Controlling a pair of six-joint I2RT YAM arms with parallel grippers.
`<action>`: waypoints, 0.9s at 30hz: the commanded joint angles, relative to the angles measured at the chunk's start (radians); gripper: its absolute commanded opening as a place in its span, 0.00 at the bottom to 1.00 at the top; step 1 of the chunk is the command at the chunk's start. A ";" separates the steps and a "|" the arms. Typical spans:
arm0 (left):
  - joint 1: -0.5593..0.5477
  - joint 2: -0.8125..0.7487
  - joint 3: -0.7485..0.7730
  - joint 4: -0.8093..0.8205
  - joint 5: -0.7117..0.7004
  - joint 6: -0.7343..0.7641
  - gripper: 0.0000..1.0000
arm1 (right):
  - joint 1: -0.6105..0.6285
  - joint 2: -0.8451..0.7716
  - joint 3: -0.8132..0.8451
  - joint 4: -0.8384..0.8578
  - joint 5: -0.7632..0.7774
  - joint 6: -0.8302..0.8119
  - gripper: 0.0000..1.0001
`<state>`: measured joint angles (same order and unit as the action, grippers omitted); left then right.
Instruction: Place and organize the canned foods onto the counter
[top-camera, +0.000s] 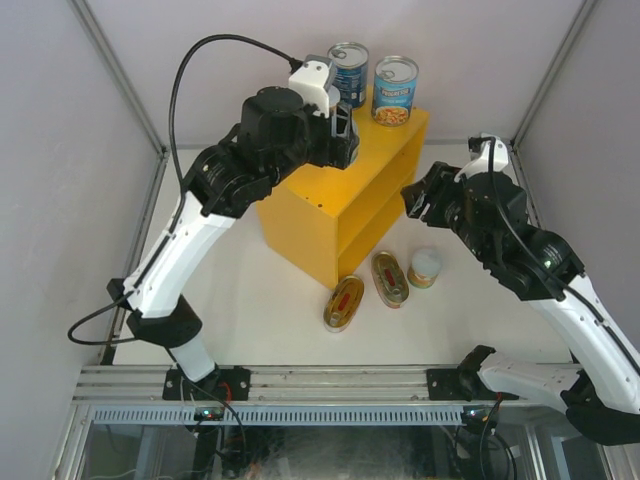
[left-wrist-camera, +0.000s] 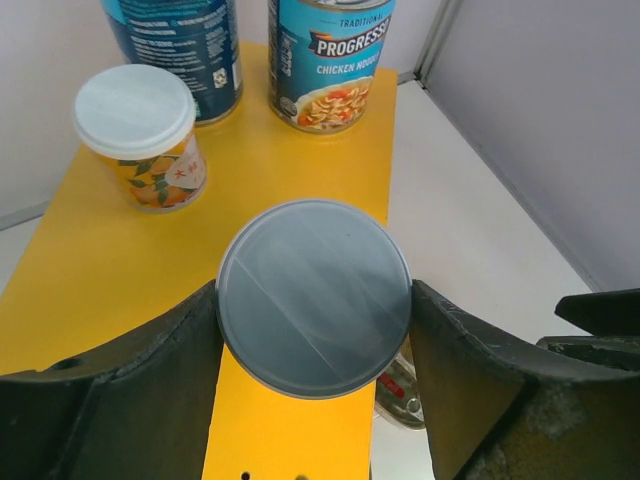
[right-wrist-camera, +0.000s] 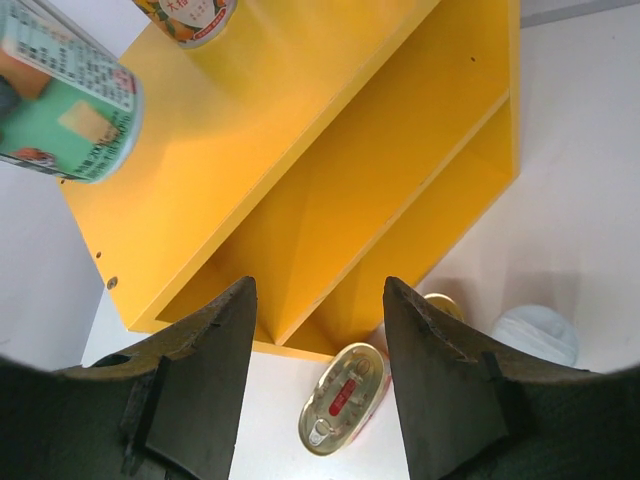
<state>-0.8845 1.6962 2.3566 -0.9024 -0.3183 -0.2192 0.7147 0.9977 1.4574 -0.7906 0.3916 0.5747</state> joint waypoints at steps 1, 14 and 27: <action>0.022 0.029 0.080 0.097 0.101 -0.036 0.00 | -0.011 0.031 0.050 0.056 0.004 -0.032 0.54; 0.067 0.090 0.077 0.103 0.129 -0.040 0.19 | -0.023 0.111 0.124 0.072 -0.012 -0.049 0.54; 0.091 0.126 0.068 0.143 0.178 -0.025 0.83 | -0.021 0.152 0.155 0.072 -0.007 -0.053 0.54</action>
<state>-0.8013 1.8248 2.3665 -0.8688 -0.1776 -0.2512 0.6952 1.1431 1.5650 -0.7517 0.3828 0.5388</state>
